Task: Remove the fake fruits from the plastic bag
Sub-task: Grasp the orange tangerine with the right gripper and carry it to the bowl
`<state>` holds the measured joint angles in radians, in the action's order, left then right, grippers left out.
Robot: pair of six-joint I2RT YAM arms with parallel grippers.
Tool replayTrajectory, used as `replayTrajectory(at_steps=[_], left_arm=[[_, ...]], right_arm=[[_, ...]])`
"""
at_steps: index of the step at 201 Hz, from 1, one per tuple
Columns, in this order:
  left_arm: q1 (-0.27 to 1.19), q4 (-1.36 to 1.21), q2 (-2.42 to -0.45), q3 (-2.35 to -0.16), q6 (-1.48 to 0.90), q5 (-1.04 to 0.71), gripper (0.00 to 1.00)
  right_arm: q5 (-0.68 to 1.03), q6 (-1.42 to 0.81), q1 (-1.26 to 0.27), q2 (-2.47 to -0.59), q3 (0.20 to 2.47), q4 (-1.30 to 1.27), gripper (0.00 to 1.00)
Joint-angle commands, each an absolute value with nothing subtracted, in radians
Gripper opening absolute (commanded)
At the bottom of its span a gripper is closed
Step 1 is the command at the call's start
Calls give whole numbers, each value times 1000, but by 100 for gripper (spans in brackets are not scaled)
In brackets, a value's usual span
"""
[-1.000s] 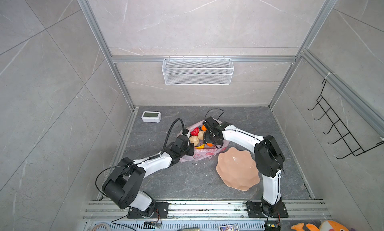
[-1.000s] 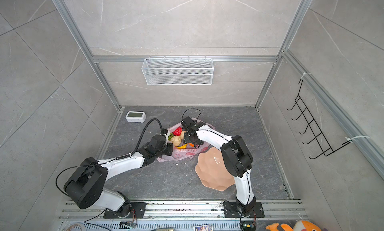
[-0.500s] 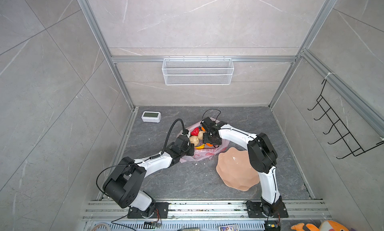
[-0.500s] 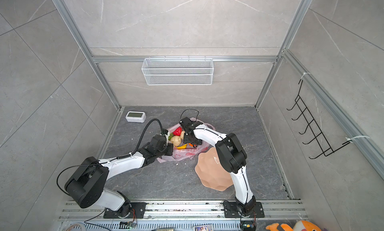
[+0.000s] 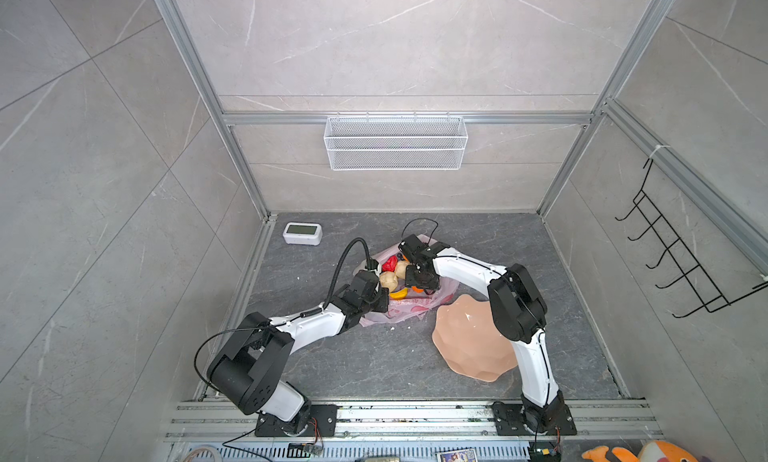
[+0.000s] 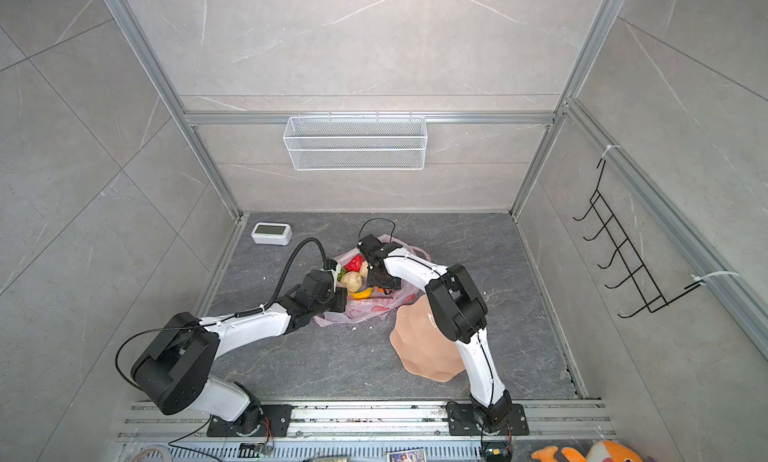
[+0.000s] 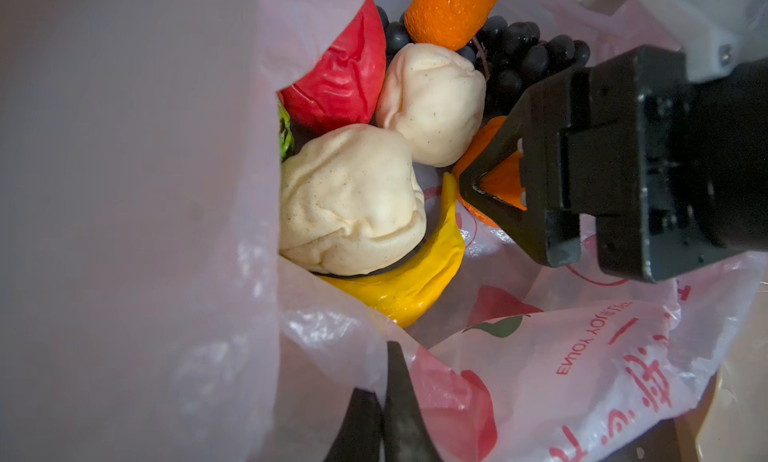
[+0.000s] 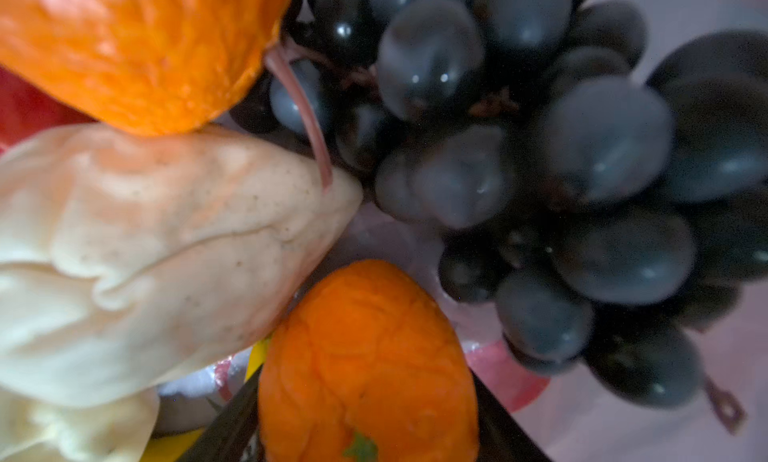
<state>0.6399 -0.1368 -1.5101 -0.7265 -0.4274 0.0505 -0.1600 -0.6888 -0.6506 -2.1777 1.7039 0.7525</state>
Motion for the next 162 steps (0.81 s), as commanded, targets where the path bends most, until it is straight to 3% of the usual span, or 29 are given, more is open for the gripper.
replayTrajectory(at_steps=[1,94,162], left_arm=[[639,-158,-1509,-753,-436,45,0],[639,-156,-1509,-753,-437,43,0],[639,-155,-1505,-753,-432,54,0]], right_arm=[[-153,-689,-649,-2136,1705,776,63],[-100,-633,-657,-1911,1615,782,62],[-149,-585,-658,-1600,1411,873,62]])
